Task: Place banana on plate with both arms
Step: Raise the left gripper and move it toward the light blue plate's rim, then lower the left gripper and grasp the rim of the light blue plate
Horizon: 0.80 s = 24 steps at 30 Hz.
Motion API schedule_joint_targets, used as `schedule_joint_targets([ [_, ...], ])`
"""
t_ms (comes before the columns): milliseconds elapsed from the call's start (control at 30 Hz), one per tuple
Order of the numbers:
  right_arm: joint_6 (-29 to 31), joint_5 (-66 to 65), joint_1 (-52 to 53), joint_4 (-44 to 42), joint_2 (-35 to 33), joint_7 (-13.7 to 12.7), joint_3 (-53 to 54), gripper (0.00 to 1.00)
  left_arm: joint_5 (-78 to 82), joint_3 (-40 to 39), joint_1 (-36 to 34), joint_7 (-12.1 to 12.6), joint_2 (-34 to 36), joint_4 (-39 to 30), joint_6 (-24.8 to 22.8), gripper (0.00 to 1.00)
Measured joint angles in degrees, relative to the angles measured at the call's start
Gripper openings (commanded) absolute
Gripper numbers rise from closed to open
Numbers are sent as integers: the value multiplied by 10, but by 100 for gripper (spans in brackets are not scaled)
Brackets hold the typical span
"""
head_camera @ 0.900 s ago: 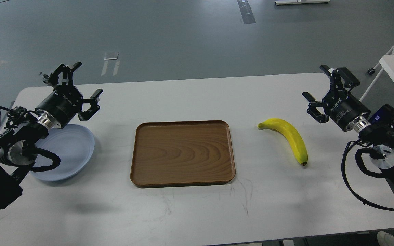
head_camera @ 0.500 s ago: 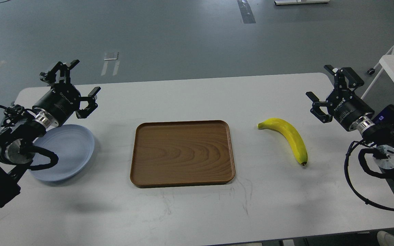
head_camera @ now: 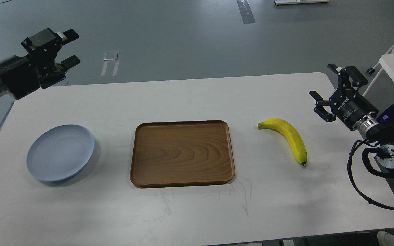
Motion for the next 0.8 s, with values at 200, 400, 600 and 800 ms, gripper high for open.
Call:
schedule_joint_targets([
  [200,0,0,0,0,-1,0,4,100,269,28,14,-20,54,-55,0,97],
  [400,0,0,0,0,-2,0,12,100,452,151,20,-22,78,-35,19,97],
  [600,0,0,0,1,-11,0,14,100,466,182,20,-23,72,51,34,97],
  [800,0,0,0,2,-14,0,16,100,443,208,22,-22,42,149,37,97],
])
